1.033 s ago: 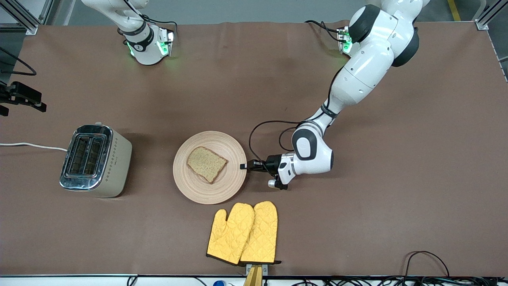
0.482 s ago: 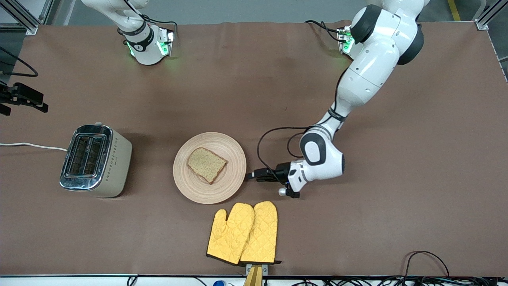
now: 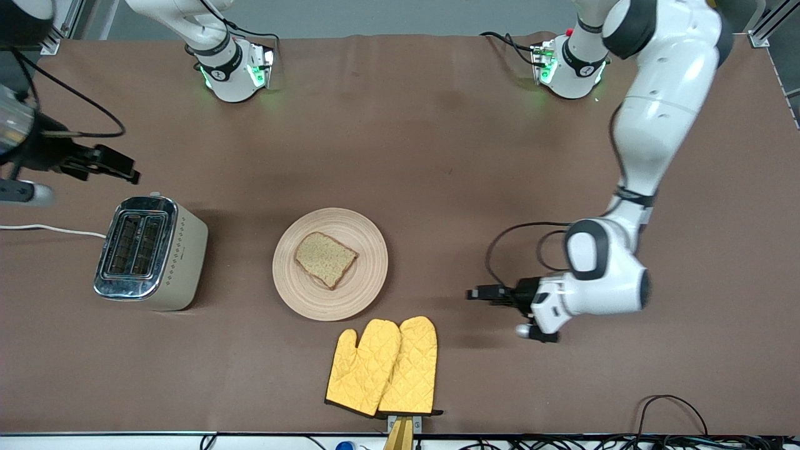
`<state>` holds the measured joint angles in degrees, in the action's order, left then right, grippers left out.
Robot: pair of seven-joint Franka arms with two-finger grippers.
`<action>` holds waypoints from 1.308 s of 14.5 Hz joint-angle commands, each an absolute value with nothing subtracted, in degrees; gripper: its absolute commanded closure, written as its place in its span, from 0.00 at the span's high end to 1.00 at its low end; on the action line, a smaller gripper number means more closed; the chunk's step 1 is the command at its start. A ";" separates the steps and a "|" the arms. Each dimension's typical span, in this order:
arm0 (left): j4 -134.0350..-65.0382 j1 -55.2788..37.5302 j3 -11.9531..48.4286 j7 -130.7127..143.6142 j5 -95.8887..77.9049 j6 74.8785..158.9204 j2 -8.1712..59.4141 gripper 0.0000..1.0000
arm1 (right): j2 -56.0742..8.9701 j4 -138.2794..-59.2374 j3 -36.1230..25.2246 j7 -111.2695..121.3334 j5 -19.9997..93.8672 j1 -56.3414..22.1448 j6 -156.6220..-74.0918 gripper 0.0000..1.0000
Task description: Move plate and put bread in toaster
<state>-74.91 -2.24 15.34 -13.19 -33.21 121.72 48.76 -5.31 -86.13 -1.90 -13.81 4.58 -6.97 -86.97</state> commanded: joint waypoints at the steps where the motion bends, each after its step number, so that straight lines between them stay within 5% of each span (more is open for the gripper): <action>1: -77.17 0.87 15.21 -11.95 -22.80 117.53 43.26 1.00 | -4.31 -96.11 -2.29 -21.33 5.27 -11.94 -96.02 1.00; 8: -77.08 1.67 15.03 -6.33 5.35 106.72 29.11 1.00 | -9.03 -108.72 -2.29 -40.12 5.27 -22.14 -115.74 1.00; 19: -79.10 8.61 15.47 3.78 2.21 92.99 13.72 1.00 | -21.26 -115.23 -2.37 -50.61 5.36 -26.37 -137.02 1.00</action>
<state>-75.76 7.40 15.06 3.11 3.61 93.11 17.11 -19.01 -115.59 -2.36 -47.34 4.72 -26.11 -135.30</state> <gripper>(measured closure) 0.000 0.000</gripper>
